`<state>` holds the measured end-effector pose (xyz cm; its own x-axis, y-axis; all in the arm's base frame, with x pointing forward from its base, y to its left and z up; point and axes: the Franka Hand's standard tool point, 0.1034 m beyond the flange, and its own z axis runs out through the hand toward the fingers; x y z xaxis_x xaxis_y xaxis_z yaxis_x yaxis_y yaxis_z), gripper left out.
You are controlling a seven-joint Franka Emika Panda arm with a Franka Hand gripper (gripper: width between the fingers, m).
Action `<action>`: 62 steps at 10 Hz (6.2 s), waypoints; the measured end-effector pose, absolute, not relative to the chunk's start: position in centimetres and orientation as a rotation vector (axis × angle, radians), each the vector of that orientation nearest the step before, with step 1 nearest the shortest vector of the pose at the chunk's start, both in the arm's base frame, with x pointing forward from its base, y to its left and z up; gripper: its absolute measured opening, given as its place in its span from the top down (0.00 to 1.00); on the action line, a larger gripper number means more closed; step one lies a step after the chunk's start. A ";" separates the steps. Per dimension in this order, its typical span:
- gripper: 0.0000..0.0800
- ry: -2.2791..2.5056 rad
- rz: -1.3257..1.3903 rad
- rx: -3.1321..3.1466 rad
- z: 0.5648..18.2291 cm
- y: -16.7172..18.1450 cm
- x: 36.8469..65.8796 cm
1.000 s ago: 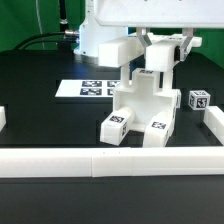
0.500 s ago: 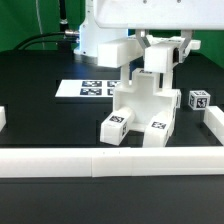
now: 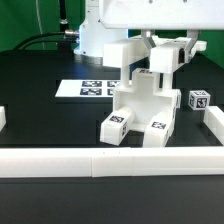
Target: Assemble chair
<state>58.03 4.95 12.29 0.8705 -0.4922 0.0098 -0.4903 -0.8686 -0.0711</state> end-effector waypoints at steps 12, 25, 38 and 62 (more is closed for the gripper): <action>0.64 0.725 -0.129 -2.978 12.5 4.8 56.8; 0.64 0.691 -0.227 -2.983 12.0 4.7 57.2; 0.64 0.706 -0.253 -3.017 7.5 3.5 58.7; 0.19 -0.406 -0.277 -3.073 15.9 2.5 56.8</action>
Offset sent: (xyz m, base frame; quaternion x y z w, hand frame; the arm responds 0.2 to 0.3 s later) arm -0.0205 -0.0059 0.0064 0.0159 0.0008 -0.0227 0.9996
